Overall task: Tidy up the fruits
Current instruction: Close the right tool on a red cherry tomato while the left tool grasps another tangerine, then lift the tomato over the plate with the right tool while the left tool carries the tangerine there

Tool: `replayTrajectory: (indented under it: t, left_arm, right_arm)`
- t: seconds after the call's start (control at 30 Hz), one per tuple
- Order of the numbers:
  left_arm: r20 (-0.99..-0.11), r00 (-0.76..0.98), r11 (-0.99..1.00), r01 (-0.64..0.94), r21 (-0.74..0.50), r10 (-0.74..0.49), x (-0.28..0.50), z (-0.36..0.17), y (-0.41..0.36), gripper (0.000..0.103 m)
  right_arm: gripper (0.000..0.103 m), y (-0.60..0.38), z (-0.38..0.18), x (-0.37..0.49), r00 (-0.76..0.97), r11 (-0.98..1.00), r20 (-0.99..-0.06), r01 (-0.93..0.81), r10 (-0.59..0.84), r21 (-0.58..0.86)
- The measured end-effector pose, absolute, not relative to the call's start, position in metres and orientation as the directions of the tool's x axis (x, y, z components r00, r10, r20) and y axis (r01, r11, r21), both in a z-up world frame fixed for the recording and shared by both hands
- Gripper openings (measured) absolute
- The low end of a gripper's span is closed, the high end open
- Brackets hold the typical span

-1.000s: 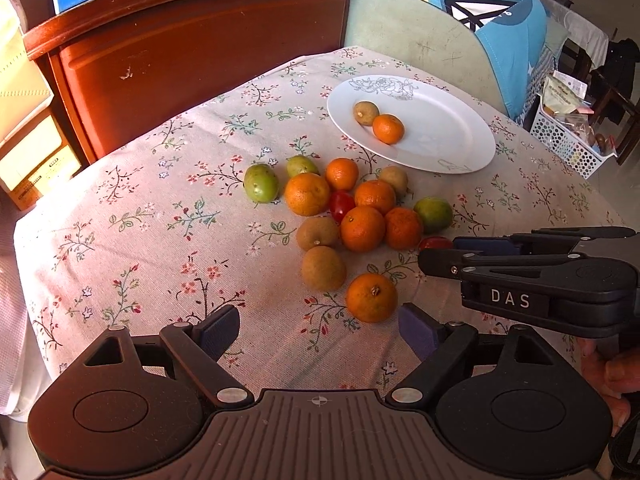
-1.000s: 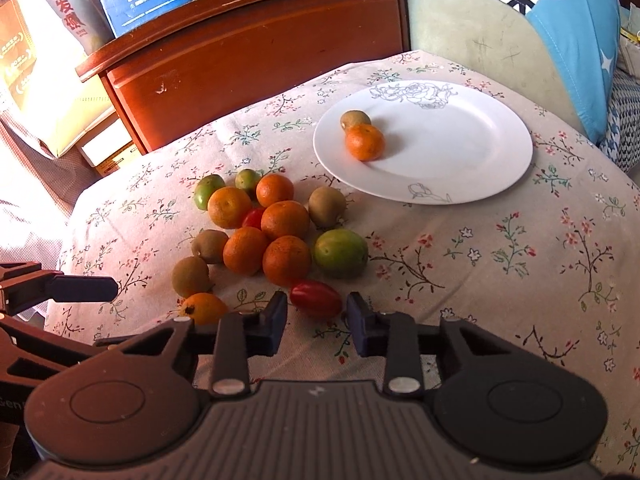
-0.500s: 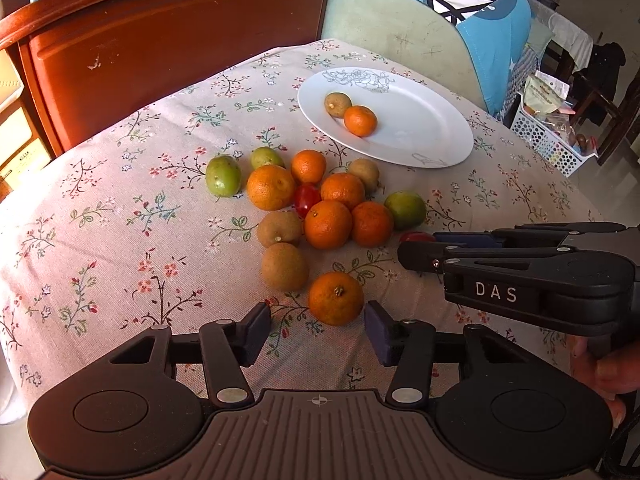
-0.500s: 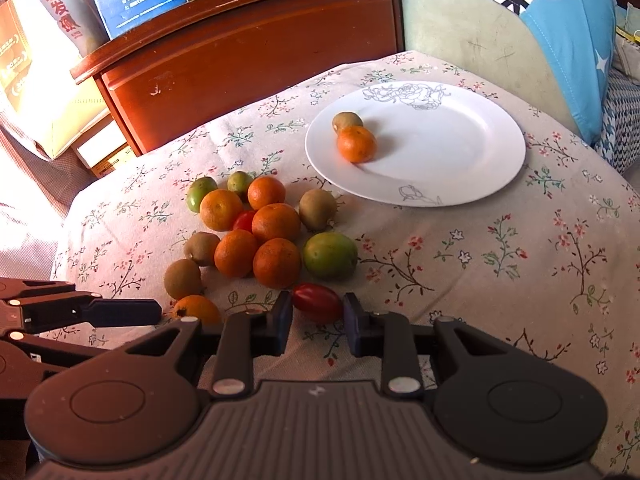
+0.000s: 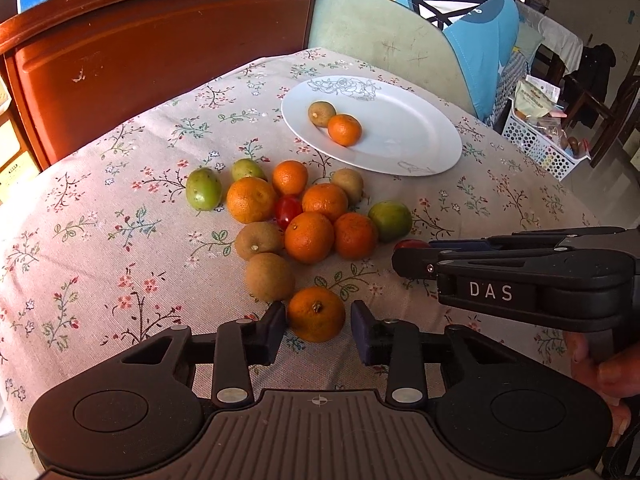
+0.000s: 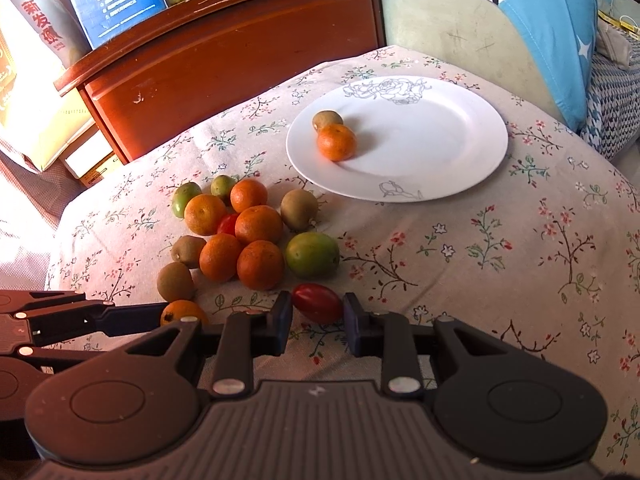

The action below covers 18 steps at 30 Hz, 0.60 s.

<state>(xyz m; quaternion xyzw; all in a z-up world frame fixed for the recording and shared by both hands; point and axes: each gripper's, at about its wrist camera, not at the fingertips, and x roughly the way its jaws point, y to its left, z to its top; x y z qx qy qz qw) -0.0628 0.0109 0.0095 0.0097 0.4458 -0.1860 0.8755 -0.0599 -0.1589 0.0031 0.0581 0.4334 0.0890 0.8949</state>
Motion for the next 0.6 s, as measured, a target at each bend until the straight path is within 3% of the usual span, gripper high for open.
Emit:
replayTrajectory:
  t: [0.27, 0.6]
  left_arm:
    - [-0.785, 0.547, 0.928, 0.361, -0.091, -0.289, -0.066, 0.0081, 0.0018, 0.032]
    - [-0.765, 0.567, 0.929, 0.353, -0.107, -0.304, -0.0679, 0.0173, 0.0023, 0.028]
  right_arm:
    - [0.027, -0.1588, 0.0032, -0.0593, 0.607, 0.978, -0.766, -0.109, 0.209, 0.18]
    - [0.027, -0.1613, 0.0036, -0.06, 0.608, 0.977, -0.765, -0.105, 0.212, 0.187]
